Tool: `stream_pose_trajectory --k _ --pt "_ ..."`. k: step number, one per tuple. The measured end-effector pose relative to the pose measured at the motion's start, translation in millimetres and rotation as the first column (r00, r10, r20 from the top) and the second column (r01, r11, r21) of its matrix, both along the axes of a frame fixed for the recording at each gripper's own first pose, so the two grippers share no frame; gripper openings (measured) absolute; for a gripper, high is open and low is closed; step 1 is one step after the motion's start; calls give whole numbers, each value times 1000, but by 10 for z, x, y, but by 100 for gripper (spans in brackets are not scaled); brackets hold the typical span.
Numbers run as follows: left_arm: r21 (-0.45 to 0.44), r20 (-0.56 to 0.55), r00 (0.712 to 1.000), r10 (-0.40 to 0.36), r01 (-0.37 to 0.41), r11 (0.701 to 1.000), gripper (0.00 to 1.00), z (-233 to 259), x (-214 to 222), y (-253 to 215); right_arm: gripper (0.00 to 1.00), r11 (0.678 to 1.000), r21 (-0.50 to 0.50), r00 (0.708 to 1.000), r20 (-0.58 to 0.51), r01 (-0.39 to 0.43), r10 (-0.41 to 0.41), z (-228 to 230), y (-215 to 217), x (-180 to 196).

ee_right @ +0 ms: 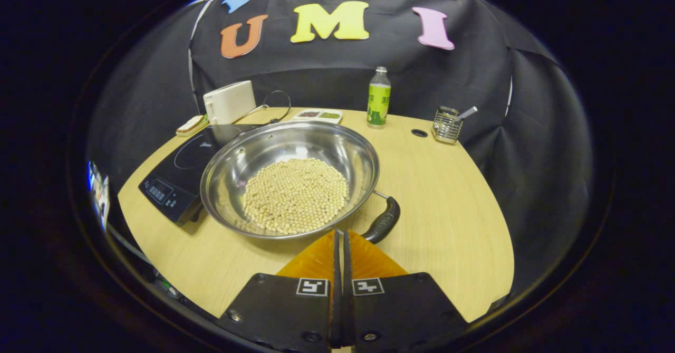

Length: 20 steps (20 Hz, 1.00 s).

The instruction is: First push the handle of the pot to place it horizontally, then grasp the pot with both hands and set it on the induction cooktop.

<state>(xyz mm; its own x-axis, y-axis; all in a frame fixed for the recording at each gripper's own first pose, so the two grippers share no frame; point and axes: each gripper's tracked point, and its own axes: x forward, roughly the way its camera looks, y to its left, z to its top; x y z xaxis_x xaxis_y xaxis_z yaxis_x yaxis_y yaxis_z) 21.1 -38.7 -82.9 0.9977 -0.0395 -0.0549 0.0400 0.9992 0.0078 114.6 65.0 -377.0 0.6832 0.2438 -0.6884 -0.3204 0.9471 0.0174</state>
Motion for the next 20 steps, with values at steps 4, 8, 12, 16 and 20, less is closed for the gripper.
stream_pose_trajectory --k 4,8,12,16,20 --pt "-54 -39 998 -44 42 998 96 -134 197 -139 4 999 28 1000 -14 19 -19 5 -110 224" --pt "-36 -65 997 -35 33 999 96 -249 396 -136 4 997 53 999 -24 49 -48 -3 -201 456" --pt "-19 -102 994 -27 25 999 96 -395 558 -151 4 998 22 998 5 57 -57 -14 -270 636" --pt "-5 -135 990 -27 26 1000 96 -514 688 -168 4 998 9 997 23 67 -67 -29 -307 782" --pt "-6 -145 989 -17 16 1000 96 -556 772 -148 1 997 22 997 13 80 -81 -34 -318 852"
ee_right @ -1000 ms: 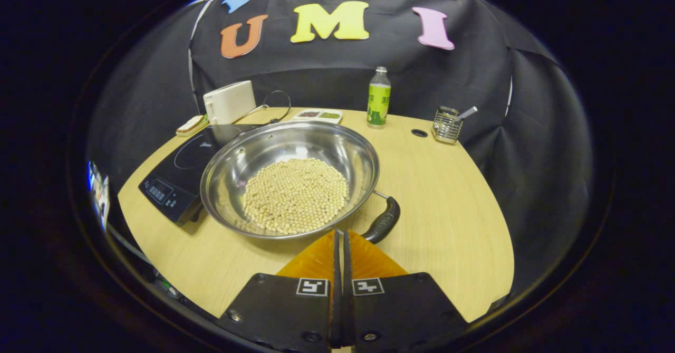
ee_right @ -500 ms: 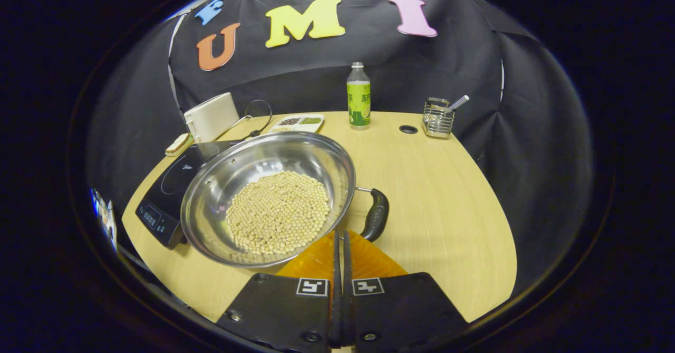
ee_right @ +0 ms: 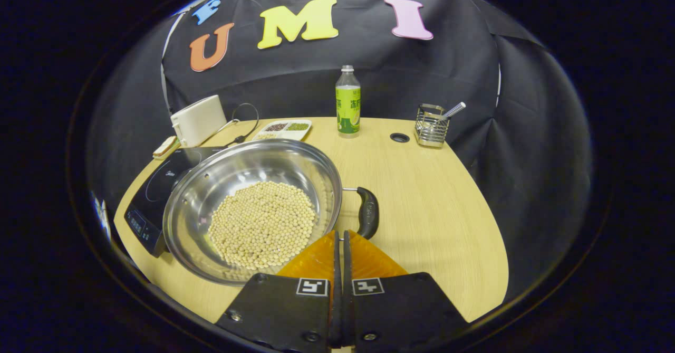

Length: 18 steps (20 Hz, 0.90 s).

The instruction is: First push the handle of the pot to place it horizontally, then grasp the pot with both hands and set it on the induction cooktop.

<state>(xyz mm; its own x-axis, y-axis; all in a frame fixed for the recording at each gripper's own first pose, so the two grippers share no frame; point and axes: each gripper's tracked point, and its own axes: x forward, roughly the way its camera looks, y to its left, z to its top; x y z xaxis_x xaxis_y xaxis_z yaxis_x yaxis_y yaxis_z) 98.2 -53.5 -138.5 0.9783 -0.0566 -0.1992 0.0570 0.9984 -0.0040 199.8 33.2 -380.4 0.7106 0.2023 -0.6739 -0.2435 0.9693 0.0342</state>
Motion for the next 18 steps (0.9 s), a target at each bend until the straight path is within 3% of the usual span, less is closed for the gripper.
stream_pose_trajectory --k 18 --pt "-8 -123 992 -28 27 1000 96 -611 296 -201 4 999 14 999 26 39 -39 2 -33 75"
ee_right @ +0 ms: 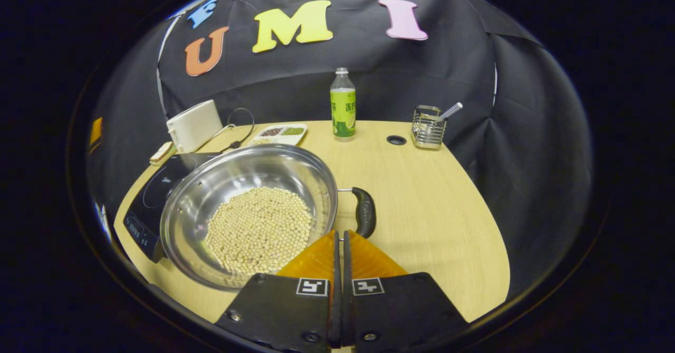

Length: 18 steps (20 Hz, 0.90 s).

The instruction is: First push the handle of the pot to place it horizontally, then grasp the pot with both hands and set it on the induction cooktop.

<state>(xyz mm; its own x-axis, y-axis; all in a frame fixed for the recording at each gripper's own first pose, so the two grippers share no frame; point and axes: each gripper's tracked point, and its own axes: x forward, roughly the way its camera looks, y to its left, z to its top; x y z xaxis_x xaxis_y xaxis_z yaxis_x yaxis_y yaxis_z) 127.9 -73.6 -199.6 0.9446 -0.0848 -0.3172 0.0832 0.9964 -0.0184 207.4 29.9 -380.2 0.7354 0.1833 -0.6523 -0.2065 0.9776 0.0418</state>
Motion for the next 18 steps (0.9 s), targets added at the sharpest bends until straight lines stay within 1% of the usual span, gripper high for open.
stream_pose_trajectory --k 1,2,3,5,7,10,12,14,15,16,17,18 --pt "-13 -13 1000 -10 10 1000 97 -70 16 -28 2 1000 4 1000 7 12 -12 26 -3 2" --pt "-26 -33 999 -22 21 999 96 -149 36 -77 7 1000 12 1000 14 13 -13 54 16 -7" --pt "-34 -57 998 -31 29 999 96 -240 47 -112 4 1000 15 1000 22 15 -15 96 35 -13" --pt "-29 -94 995 -40 37 999 96 -374 93 -140 4 1000 23 999 49 14 -15 192 67 3" --pt "-23 -116 992 -44 41 999 97 -487 149 -157 3 999 42 995 95 -10 6 339 156 8" --pt "-30 -154 987 -50 46 998 97 -668 202 -187 10 999 44 989 146 -26 20 474 202 32" --pt "-33 -176 983 -48 43 999 97 -785 246 -187 18 998 51 987 160 -28 20 515 236 47" --pt "-35 -201 978 -49 43 998 97 -891 296 -209 50 998 50 986 160 -45 37 512 272 64" --pt "-34 -212 976 -49 43 998 97 -939 311 -213 71 999 42 988 155 -31 24 490 240 89" --pt "-30 -222 974 -48 42 999 97 -979 322 -216 79 999 39 988 152 -10 4 479 209 124" --pt "-23 -234 971 -47 42 999 96 -1031 345 -217 84 999 43 989 150 5 -11 467 205 153" --pt "-17 -242 969 -45 42 999 96 -1081 373 -221 84 998 59 988 152 -1 -8 481 253 154"
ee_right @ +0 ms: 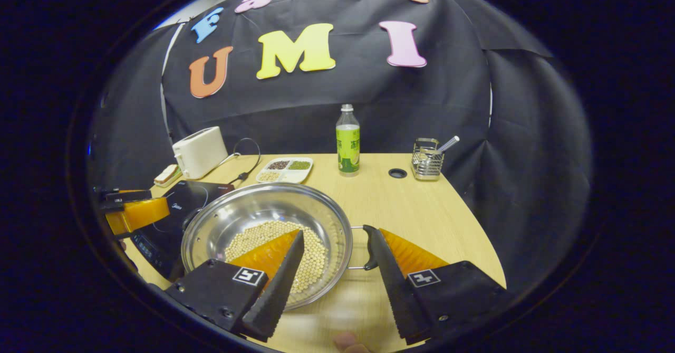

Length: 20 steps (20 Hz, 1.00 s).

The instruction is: First push the handle of the pot to place it horizontally, then grasp the pot with both hands and set it on the induction cooktop.

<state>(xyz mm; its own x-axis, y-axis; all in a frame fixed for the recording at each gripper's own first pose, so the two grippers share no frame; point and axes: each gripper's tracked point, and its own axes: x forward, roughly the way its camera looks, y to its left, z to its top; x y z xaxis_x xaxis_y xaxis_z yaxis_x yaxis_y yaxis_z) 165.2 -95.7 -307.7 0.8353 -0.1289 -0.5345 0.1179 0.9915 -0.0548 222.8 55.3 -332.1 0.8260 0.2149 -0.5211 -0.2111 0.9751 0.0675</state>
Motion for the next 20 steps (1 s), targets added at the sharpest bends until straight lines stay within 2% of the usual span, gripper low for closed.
stream_pose_trajectory --k 6,10,17,20 --pt "11 -52 999 -6 6 1000 96 -228 100 -45 84 998 -48 1000 -11 27 -27 -142 -69 165" --pt "51 -95 995 -3 8 999 96 -419 159 -39 85 998 -49 998 -51 46 -48 -334 -116 259" --pt "49 -166 986 10 -1 999 96 -688 256 -11 86 996 -65 994 -86 58 -64 -569 -211 376" --pt "18 -224 975 1 3 1000 95 -839 280 -74 85 995 -78 993 -93 64 -71 -637 -239 446"
